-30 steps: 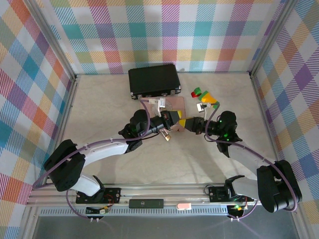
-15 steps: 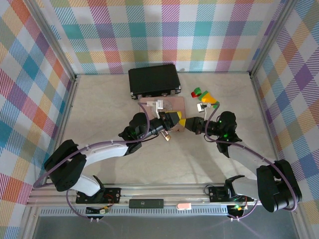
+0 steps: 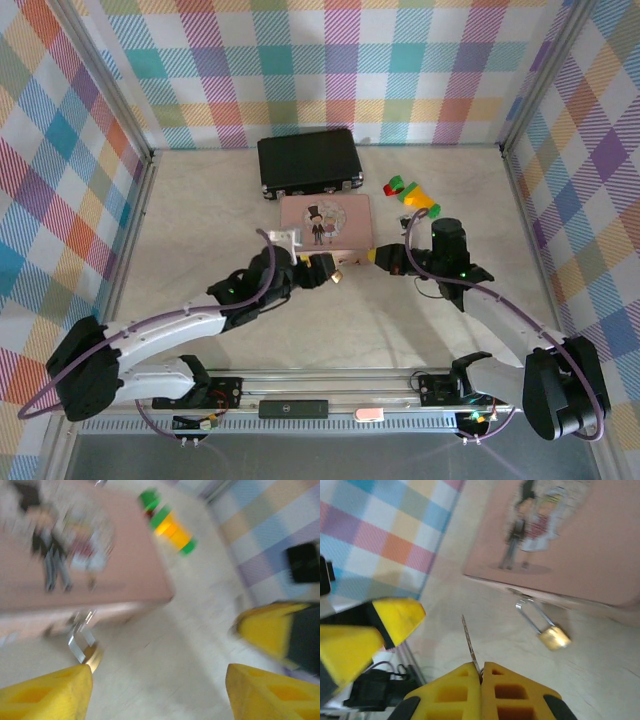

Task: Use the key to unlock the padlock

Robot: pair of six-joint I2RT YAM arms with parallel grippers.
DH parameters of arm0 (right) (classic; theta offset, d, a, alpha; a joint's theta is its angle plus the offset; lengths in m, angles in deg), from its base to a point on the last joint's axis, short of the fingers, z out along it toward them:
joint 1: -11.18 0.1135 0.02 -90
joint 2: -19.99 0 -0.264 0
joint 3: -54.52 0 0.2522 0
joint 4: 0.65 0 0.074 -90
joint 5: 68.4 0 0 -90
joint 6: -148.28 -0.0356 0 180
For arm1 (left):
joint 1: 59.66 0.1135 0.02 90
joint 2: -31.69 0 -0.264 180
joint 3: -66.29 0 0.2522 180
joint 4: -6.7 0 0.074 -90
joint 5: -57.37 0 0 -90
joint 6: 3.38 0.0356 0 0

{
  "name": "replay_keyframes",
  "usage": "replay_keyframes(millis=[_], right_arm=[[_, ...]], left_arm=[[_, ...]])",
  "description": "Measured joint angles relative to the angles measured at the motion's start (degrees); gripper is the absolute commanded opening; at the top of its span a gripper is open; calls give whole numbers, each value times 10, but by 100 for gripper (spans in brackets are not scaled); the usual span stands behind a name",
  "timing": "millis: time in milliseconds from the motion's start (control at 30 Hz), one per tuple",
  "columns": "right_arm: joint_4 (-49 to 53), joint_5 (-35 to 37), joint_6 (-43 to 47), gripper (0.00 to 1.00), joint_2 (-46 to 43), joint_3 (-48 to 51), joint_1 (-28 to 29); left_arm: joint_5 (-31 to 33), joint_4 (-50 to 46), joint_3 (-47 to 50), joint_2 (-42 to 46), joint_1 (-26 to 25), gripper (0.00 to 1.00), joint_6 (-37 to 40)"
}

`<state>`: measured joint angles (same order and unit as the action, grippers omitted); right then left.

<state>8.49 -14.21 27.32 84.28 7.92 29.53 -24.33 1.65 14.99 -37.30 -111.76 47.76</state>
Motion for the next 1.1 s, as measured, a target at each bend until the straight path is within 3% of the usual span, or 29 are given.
replay_keyframes(millis=[267,500,833,1100], right_arm=[[73,49,24,0,6,-1,0],[83,54,30,0,-16,-1,0],[66,26,24,0,-21,11,-5],[55,8,14,0,-21,23,-14]], left_arm=[[148,-39,-35,-189,-83,74,-67],[250,-25,-103,-301,-90,70,-106],[243,-3,-150,-381,-66,53,-141],[235,18,-160,-402,-44,23,-136]])
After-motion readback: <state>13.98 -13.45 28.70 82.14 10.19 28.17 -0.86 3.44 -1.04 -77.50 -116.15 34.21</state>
